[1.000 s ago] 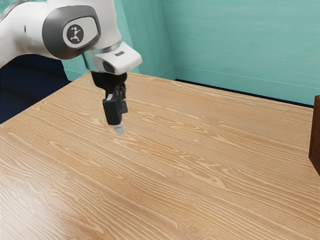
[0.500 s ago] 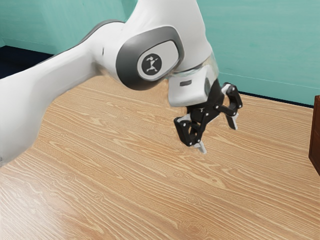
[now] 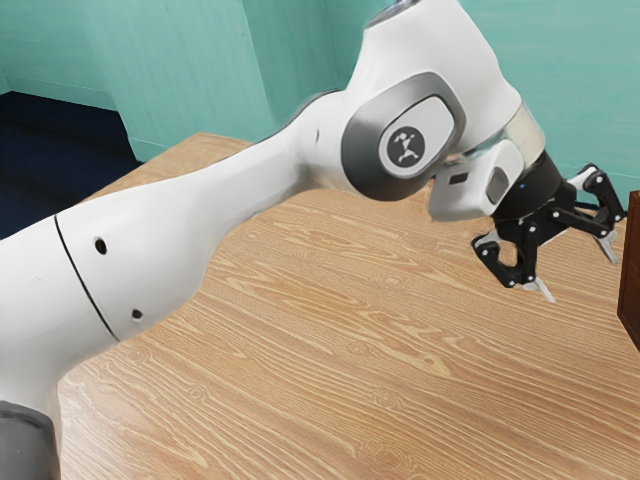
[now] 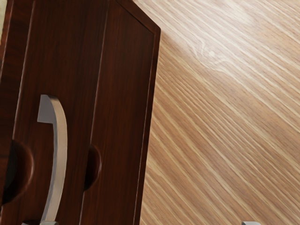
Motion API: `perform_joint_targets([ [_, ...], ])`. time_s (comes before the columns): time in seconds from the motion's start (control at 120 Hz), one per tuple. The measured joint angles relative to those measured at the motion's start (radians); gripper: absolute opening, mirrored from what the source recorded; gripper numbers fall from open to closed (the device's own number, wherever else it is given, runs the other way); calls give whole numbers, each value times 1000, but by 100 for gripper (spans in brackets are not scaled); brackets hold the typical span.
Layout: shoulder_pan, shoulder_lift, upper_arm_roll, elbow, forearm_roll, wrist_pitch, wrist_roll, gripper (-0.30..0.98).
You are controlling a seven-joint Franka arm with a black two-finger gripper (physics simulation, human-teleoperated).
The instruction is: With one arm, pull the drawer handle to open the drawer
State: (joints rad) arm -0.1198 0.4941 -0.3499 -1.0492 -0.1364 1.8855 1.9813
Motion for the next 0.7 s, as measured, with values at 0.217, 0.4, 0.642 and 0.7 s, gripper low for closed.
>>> perform_joint_targets([
  [0.217,-9,56,-8,14,-57,69,102,39],
  [0.4,-43,113,-9,72,-71,116,169,32],
  [0.642,-54,156,-17,84,-82,154,232,25],
  [0.7,-55,159,-26,84,-85,164,245,24],
])
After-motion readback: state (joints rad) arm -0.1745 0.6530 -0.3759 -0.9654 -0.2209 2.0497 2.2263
